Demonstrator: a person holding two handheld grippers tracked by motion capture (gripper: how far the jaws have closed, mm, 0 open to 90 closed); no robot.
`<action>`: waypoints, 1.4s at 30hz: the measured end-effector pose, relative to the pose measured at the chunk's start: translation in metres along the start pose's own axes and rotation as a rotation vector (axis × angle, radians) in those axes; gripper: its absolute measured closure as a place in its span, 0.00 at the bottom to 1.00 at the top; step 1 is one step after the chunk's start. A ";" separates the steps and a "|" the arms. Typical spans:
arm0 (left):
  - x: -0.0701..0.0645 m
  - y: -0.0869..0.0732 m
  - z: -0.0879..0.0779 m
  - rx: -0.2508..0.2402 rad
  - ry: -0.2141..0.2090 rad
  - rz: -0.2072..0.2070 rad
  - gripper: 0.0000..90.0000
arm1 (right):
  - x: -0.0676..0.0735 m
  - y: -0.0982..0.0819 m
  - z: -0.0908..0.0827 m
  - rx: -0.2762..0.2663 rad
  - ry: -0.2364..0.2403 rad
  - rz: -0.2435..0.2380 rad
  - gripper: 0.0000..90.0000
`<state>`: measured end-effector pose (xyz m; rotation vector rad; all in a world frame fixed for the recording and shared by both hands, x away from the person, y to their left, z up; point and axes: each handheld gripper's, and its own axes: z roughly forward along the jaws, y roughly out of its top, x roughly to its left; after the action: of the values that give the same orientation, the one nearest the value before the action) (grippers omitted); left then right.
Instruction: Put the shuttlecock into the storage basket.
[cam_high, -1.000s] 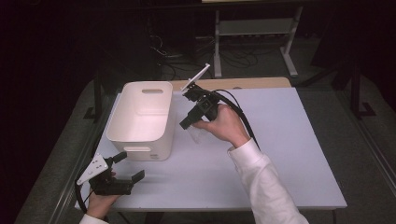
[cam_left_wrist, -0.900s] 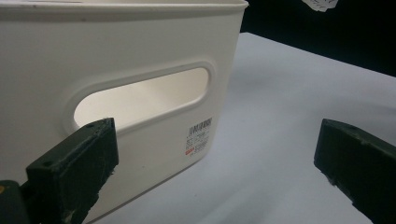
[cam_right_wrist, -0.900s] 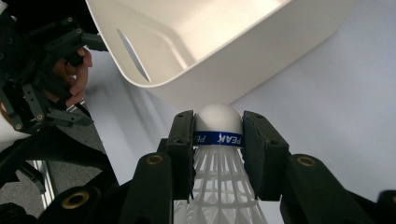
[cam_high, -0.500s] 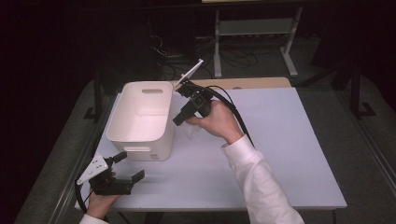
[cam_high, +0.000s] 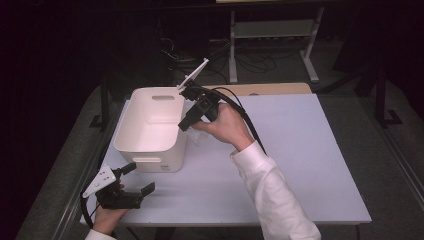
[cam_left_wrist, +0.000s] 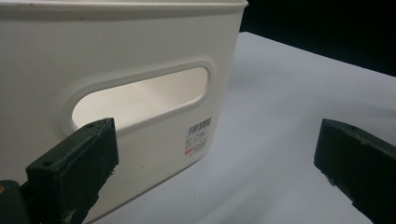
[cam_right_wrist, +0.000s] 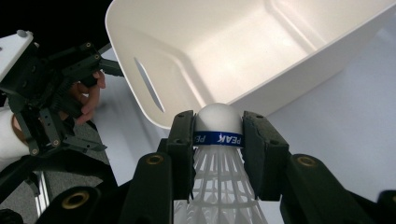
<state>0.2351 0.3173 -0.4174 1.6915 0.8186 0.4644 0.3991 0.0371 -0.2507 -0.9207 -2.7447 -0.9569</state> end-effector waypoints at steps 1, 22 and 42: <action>0.000 0.000 0.000 -0.002 0.000 -0.001 0.00 | 0.000 0.002 0.000 -0.002 -0.001 -0.008 0.71; -0.002 -0.001 0.001 0.012 -0.016 0.008 0.00 | 0.001 0.033 0.010 -0.015 0.010 -0.038 0.71; -0.004 -0.001 0.002 0.016 -0.025 0.010 0.00 | 0.000 0.053 0.030 -0.025 0.018 -0.031 0.71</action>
<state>0.2334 0.3136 -0.4184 1.7141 0.7981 0.4440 0.4325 0.0878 -0.2460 -0.8714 -2.7460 -1.0013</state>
